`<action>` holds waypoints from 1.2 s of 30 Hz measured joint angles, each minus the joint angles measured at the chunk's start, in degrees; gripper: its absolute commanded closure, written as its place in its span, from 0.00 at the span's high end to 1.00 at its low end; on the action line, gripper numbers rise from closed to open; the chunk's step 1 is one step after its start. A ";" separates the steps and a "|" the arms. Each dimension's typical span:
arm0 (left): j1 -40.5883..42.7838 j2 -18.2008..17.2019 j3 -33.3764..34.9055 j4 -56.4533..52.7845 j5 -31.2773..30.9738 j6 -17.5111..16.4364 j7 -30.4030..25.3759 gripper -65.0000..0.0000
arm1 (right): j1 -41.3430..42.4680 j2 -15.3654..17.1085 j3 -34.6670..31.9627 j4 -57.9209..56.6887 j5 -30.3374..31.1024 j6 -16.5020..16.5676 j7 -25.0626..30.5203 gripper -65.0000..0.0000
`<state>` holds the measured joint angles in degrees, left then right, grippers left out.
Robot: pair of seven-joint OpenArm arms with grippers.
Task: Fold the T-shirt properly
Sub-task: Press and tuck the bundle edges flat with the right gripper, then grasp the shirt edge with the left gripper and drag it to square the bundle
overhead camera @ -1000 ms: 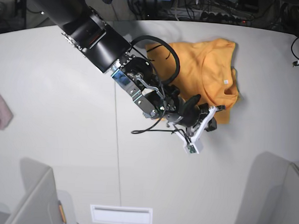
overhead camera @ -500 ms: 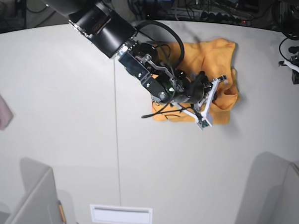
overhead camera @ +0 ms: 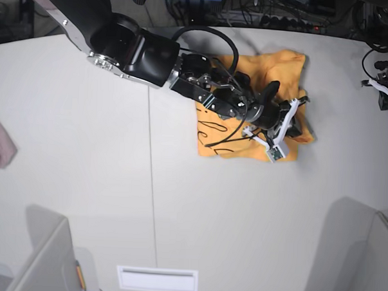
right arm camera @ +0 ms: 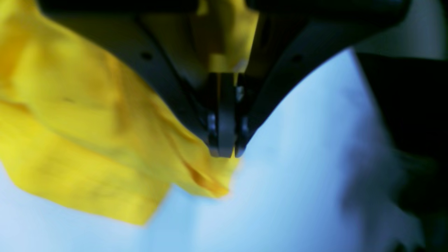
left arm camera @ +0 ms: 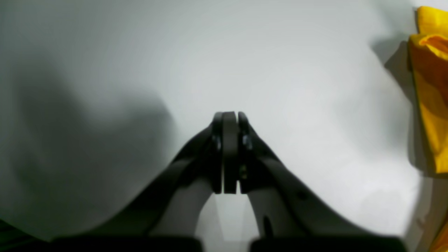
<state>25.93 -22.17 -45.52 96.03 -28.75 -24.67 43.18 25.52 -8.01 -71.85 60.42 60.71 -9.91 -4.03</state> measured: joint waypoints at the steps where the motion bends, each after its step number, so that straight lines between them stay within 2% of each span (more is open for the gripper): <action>1: 0.07 0.00 0.00 0.00 0.00 0.00 0.00 0.00 | -0.02 0.04 0.63 0.33 0.94 -0.02 -0.04 0.00; 3: 0.13 0.13 0.13 0.02 -0.02 0.00 -0.02 0.00 | -0.17 0.92 2.25 3.17 1.27 -0.44 -0.02 0.00; 5: 0.52 0.72 1.62 1.18 0.13 0.66 0.15 0.00 | 0.13 3.52 3.02 9.18 1.16 -0.20 -0.02 0.00; 7: 1.97 2.27 4.07 4.44 -0.02 0.44 0.13 0.00 | 0.22 7.28 4.55 15.67 1.14 0.11 -1.44 0.00; 13: 4.74 9.97 10.73 11.91 -0.20 0.00 0.37 0.00 | -4.50 21.73 16.96 30.29 0.90 -0.81 -8.74 0.00; 15: 4.61 11.85 11.98 11.98 -0.20 0.02 0.26 0.00 | -8.68 24.90 21.51 34.38 0.96 -0.61 -11.17 0.00; 17: 4.68 12.20 13.77 12.00 -0.04 0.37 0.20 0.00 | -13.07 27.39 25.57 36.89 1.27 0.09 -12.55 0.00; 18: 4.72 12.33 14.43 12.02 0.00 0.39 0.35 0.08 | -15.34 28.92 27.69 37.86 1.27 0.02 -12.85 0.00; 20: 4.59 12.35 14.80 12.02 -2.08 0.39 0.37 0.37 | -18.97 31.26 31.30 38.58 1.20 -0.24 -12.48 0.00; 21: 4.59 12.50 14.60 12.00 -5.14 0.44 0.15 0.54 | -20.72 32.39 32.76 38.86 1.03 -0.33 -12.57 0.00; 23: 4.61 12.50 14.47 11.98 -11.37 0.59 0.15 0.79 | -23.28 33.75 34.56 38.91 0.83 -0.61 -12.55 0.00; 25: 4.55 12.46 14.45 11.93 -15.80 0.59 0.09 0.94 | -25.14 33.75 35.12 38.91 0.92 -0.61 -12.55 0.00; 27: 4.07 12.46 15.02 11.34 -16.52 0.57 -0.04 0.97 | -26.40 33.62 35.15 38.91 1.05 -0.52 -12.59 0.00; 31: -0.02 12.55 20.44 6.05 -16.39 0.59 -0.02 0.92 | -27.36 33.73 35.15 38.91 1.03 -0.55 -12.68 0.00; 33: -1.42 12.96 21.03 2.49 -16.76 0.63 -0.31 0.90 | -27.76 33.73 35.39 39.10 0.98 -0.39 -12.00 0.00; 36: -2.78 12.63 20.76 -2.71 -16.87 3.30 -1.66 0.89 | -28.72 33.73 35.36 39.21 1.03 -0.39 -12.37 0.00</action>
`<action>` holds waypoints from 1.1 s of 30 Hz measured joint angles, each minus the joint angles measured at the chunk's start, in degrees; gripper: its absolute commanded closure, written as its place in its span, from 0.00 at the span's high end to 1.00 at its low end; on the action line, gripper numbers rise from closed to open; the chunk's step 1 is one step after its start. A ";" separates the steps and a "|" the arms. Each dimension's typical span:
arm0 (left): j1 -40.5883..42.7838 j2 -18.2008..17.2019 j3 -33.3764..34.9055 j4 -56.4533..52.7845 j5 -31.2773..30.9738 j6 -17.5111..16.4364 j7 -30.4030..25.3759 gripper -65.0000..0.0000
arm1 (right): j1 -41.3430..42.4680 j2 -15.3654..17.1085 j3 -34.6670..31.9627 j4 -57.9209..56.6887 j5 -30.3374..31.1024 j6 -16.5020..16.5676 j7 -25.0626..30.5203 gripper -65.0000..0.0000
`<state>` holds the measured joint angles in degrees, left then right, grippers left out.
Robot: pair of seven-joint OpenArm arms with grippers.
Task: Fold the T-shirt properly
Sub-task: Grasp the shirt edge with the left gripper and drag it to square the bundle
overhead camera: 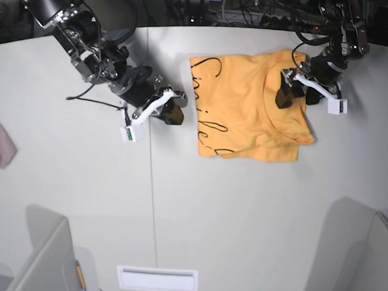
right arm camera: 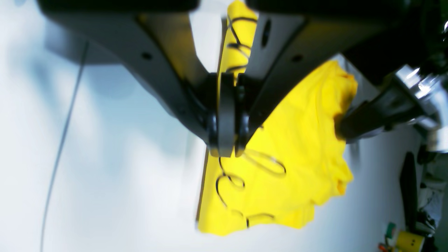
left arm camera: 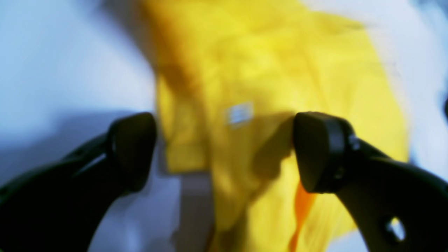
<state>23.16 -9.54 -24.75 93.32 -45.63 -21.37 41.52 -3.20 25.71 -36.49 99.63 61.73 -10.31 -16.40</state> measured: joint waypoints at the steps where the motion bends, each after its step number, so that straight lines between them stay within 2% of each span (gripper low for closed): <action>1: -0.96 -0.17 0.07 -0.68 0.04 0.35 0.26 0.89 | -0.20 -0.02 0.00 0.00 0.00 0.04 -0.11 0.00; 4: -3.65 -0.37 2.69 -2.60 0.02 0.98 -0.61 0.89 | -0.85 0.02 0.07 0.04 -0.04 0.13 0.31 0.00; 7: -3.80 -0.33 5.11 -4.33 -1.64 -0.24 -1.77 0.89 | -2.27 0.00 0.11 0.07 0.00 0.17 0.48 0.00; 9: -3.96 -2.32 6.73 -4.87 -2.10 -0.48 -1.86 0.89 | -3.87 -0.02 0.92 0.07 0.04 0.22 0.02 0.00; 11: -4.22 -3.91 8.35 -5.22 -2.21 -0.72 -1.92 0.82 | -6.43 -0.28 4.70 0.09 0.02 0.37 0.22 0.00; 13: -4.76 -5.66 9.92 -5.49 -1.51 -0.04 -1.62 0.62 | -9.11 -0.13 9.35 0.61 -0.04 0.15 0.07 0.00; 17: -5.86 -10.93 16.96 -5.62 -0.57 0.37 -0.39 0.08 | -14.62 -0.15 19.52 2.49 0.02 0.31 0.57 0.00; 18: -6.88 -12.63 19.54 -5.57 0.83 0.22 -0.44 0.00 | -15.82 -0.31 22.03 2.34 0.02 0.33 -0.09 0.00; 20: -9.99 -15.15 23.96 -5.40 4.94 0.22 -0.09 0.00 | -18.73 -0.68 27.17 1.99 0.04 0.37 0.48 0.00; 22: -12.35 -16.24 27.52 -5.29 8.72 0.39 -0.63 0.00 | -21.64 -0.79 31.41 1.36 -0.09 0.24 0.76 0.00; 27: -17.03 -20.35 37.81 -4.72 17.42 0.09 -2.51 0.00 | -27.02 -3.17 38.71 1.09 0.02 0.42 0.15 0.00; 32: -25.11 -22.16 52.15 -4.20 30.18 -0.28 -3.67 0.00 | -27.93 -4.48 41.90 -4.94 -0.07 0.63 0.74 0.00; 33: -26.32 -22.25 54.53 -4.04 33.29 -0.48 -3.80 0.00 | -27.63 -4.94 42.10 -7.28 0.87 2.56 2.51 0.00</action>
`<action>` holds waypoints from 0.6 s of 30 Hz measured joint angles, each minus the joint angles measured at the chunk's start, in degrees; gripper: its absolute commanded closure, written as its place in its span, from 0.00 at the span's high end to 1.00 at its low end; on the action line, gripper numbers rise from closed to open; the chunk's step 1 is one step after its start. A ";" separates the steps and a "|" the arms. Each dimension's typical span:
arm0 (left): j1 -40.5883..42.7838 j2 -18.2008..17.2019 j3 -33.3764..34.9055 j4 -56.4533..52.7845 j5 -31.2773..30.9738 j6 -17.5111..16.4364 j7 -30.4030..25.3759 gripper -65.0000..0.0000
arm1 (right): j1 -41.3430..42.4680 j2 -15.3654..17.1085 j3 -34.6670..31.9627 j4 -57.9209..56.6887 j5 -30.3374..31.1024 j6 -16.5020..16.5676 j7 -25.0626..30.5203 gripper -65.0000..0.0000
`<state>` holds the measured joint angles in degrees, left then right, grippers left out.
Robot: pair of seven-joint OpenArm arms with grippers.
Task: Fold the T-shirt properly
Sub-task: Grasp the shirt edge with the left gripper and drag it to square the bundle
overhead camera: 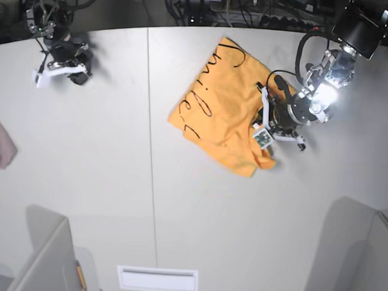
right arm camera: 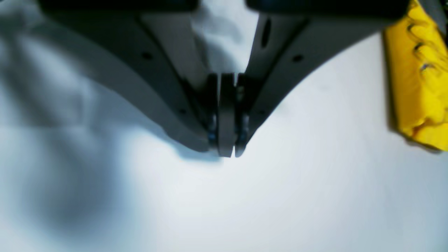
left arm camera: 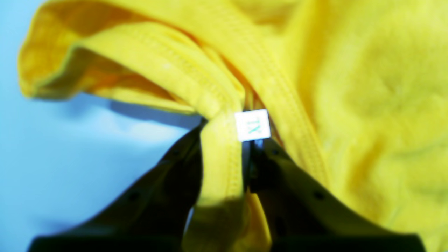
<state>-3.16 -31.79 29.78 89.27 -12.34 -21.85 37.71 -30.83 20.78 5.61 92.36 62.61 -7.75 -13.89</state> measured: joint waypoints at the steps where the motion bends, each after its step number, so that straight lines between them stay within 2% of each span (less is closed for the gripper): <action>1: -0.81 0.15 1.79 0.55 3.08 0.02 0.26 0.00 | 0.50 -0.46 0.37 -1.53 0.17 0.61 0.87 0.00; 5: -2.27 0.50 6.60 3.58 11.93 -0.13 2.40 0.00 | 1.51 -0.46 0.46 -3.91 0.92 1.84 2.08 0.00; 7: -4.37 0.92 9.86 4.15 14.51 -2.25 4.04 0.00 | 0.31 -0.81 0.46 -3.69 0.57 1.99 4.20 0.00; 9: -6.73 1.60 12.59 4.02 15.43 -4.76 4.15 0.00 | -1.66 -2.73 0.55 -2.43 -1.16 1.27 7.85 0.00; 11: -8.41 3.10 15.19 3.93 15.80 -6.40 4.15 0.00 | -3.91 -4.00 -0.09 0.07 -7.08 0.31 9.81 0.00; 14: -10.93 4.22 18.56 3.89 16.57 -8.37 3.91 0.00 | -5.77 -6.40 -1.68 5.60 -18.25 -2.75 6.67 0.00; 16: -12.44 4.48 20.04 3.69 16.52 -8.81 4.15 0.00 | -7.19 -9.03 -2.64 10.29 -24.52 -2.16 5.90 0.00; 18: -13.88 4.39 21.70 3.41 16.44 -9.27 3.08 0.00 | -8.11 -12.04 -2.73 15.08 -28.13 -1.29 6.14 0.00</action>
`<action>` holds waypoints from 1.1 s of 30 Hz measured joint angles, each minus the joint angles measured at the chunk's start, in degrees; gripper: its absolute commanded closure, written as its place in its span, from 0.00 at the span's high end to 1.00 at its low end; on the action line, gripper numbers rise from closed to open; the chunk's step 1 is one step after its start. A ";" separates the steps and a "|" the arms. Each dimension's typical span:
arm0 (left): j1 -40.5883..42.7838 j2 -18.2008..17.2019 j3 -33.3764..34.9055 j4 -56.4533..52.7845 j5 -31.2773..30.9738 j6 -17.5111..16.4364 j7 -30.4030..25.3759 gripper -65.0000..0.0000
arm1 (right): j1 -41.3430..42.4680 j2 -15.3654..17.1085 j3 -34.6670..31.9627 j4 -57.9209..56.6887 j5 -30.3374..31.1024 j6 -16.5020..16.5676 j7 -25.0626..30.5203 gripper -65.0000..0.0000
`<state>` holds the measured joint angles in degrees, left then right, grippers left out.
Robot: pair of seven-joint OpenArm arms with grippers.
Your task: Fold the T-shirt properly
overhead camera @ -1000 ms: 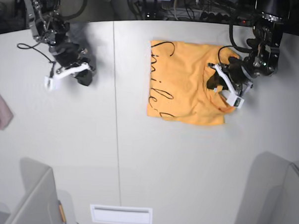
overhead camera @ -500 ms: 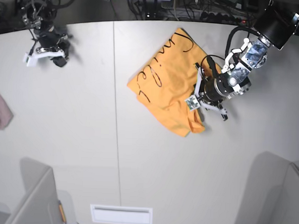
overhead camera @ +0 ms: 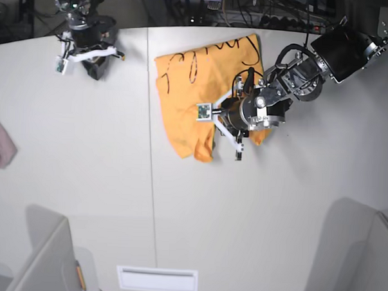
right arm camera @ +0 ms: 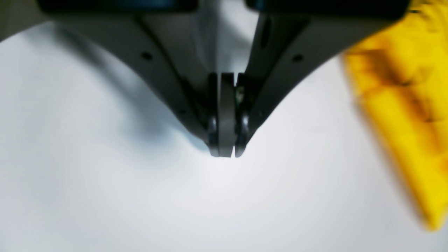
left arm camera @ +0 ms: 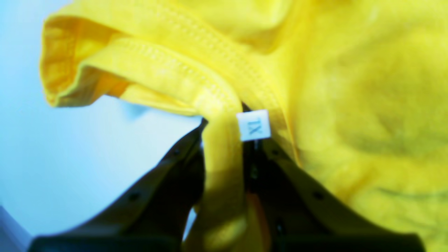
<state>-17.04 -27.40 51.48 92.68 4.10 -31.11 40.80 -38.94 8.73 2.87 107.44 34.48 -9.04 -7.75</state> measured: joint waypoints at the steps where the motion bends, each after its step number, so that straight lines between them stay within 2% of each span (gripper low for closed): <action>1: -0.87 -0.26 0.92 -0.57 0.13 -0.11 -2.03 0.00 | -0.17 -1.11 0.02 1.90 -1.11 -0.20 0.31 0.00; 7: -4.61 0.28 3.63 -5.75 -0.07 -0.26 -9.31 0.00 | -3.98 -3.65 0.35 5.31 -4.50 -0.87 -0.07 0.00; 15: -7.85 0.09 6.49 -9.42 -0.26 -0.24 -15.52 0.00 | -3.78 -3.43 0.00 5.27 -4.52 -0.59 0.22 0.00; 20: -9.14 2.54 5.95 -12.72 0.09 -0.22 -16.22 0.00 | -3.65 -3.43 0.00 5.27 -4.52 -0.59 0.22 0.00; 27: -9.66 2.60 6.36 -10.67 0.20 -0.37 -15.28 0.00 | -3.65 -3.34 0.00 5.27 -4.52 -0.59 0.22 0.00; 28: -9.73 2.60 6.29 -10.01 0.20 -0.39 -15.30 0.04 | -3.65 -3.26 0.00 5.27 -4.52 -0.59 0.20 0.00; 33: -12.20 2.40 6.32 -6.75 0.04 -0.42 -15.50 0.60 | -3.67 -2.99 -2.95 5.27 -4.50 -0.57 0.17 0.00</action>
<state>-29.23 -24.99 57.80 85.93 4.14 -31.53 25.30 -42.61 5.74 -0.08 112.71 29.98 -9.61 -7.57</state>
